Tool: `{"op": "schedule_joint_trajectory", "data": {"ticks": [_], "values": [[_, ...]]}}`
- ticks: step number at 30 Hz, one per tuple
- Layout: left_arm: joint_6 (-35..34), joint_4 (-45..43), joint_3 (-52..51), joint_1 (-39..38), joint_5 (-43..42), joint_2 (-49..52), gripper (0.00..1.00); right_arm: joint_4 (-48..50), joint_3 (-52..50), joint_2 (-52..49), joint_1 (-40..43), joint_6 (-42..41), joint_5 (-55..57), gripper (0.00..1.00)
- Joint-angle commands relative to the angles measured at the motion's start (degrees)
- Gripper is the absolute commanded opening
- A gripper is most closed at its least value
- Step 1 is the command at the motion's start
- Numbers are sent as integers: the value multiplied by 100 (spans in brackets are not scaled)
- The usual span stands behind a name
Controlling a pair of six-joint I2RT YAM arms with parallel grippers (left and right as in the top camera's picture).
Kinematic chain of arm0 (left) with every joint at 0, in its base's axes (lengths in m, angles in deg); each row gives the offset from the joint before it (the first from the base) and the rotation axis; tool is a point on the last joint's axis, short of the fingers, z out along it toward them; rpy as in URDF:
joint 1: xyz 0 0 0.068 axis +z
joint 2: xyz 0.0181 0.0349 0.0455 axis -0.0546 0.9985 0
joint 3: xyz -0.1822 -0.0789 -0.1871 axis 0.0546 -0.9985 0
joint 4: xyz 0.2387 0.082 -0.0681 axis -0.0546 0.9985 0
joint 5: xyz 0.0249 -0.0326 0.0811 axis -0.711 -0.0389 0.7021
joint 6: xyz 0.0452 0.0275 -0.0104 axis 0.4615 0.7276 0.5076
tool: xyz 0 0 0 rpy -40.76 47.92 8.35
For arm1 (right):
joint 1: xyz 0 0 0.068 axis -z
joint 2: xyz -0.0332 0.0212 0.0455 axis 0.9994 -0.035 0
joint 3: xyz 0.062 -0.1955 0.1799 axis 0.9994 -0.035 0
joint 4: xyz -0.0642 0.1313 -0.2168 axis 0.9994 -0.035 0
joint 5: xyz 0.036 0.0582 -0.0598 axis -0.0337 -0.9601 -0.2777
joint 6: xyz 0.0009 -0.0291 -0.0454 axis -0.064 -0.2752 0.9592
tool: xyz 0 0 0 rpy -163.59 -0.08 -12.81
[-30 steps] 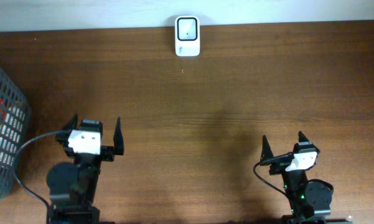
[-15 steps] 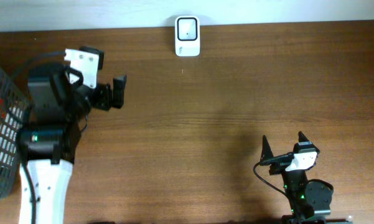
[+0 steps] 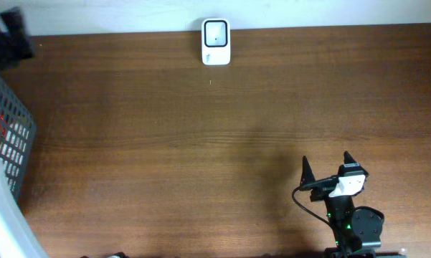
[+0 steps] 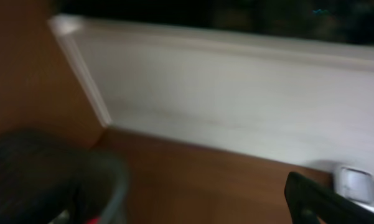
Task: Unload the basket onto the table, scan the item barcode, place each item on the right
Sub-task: 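Reach the left gripper into the grey basket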
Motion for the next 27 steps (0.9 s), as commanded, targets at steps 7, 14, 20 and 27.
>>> {"op": "schedule_joint_trajectory", "data": {"ticks": [7, 14, 20, 27], "values": [[-885, 321, -879, 1513, 1937, 750, 91, -7, -42, 39, -22, -13, -13, 99], [168, -389, -1735, 2140, 1663, 1574, 93, -7, -42, 39, -22, -15, -13, 99], [848, -879, -1735, 2361, 1342, 2135, 96, -9, -42, 39, -22, -13, -13, 99], [1633, -1167, -1735, 2385, 1329, 2953, 96, -7, -42, 39, -22, -15, -13, 99]]}}
